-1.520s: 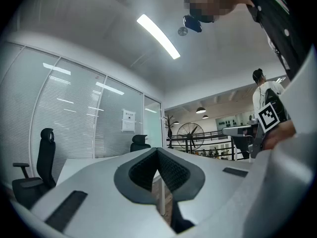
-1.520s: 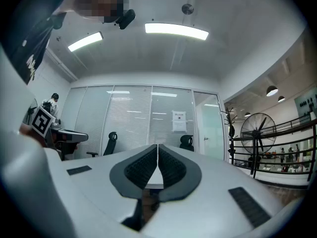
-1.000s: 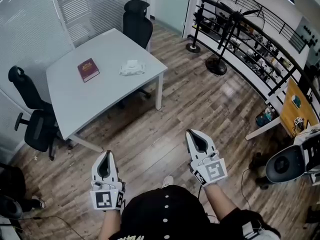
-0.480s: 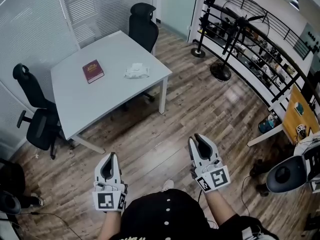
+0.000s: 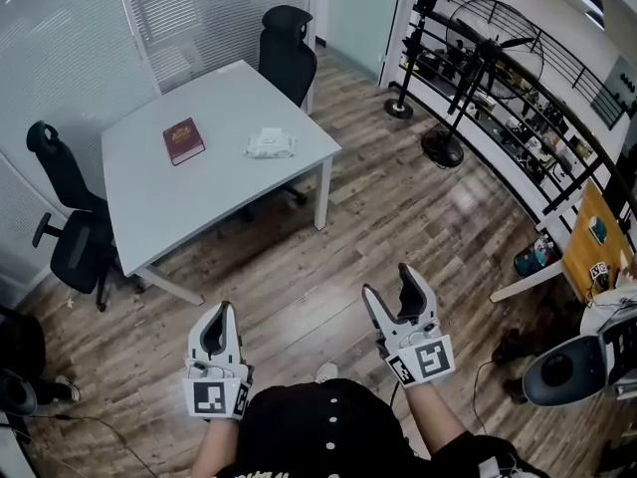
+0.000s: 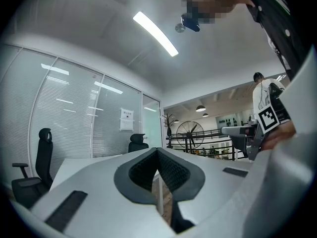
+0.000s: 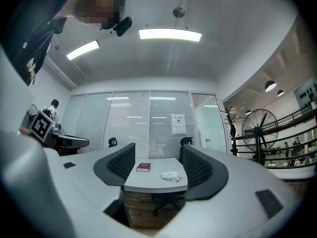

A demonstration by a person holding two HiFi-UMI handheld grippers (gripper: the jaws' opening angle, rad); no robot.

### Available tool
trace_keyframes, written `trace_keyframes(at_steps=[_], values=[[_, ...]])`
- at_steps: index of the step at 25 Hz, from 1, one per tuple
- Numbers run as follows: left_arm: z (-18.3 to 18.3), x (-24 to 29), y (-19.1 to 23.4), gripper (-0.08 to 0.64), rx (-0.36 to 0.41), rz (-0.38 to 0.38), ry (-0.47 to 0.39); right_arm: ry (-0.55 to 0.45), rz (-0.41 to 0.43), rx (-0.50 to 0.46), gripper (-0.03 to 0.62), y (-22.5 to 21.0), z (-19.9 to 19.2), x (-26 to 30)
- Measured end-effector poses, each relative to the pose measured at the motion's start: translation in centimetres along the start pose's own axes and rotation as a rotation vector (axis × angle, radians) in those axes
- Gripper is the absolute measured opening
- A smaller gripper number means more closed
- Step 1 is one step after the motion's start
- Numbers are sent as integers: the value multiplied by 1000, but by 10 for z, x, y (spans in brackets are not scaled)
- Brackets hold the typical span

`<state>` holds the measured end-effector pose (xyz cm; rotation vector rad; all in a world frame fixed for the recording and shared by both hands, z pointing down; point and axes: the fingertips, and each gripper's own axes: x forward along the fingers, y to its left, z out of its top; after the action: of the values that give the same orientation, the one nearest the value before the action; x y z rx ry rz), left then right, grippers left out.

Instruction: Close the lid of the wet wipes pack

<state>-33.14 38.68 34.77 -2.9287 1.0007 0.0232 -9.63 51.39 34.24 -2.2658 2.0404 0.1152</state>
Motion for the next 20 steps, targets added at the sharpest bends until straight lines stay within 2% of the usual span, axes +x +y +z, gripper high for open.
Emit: trace_keyframes(at_steps=[10, 20], values=[[-9, 7, -19, 8, -3, 41, 25, 28, 26, -6, 261, -24, -13, 3], [-14, 31, 2, 7, -10, 56, 25, 49, 13, 0, 250, -34, -23, 35]])
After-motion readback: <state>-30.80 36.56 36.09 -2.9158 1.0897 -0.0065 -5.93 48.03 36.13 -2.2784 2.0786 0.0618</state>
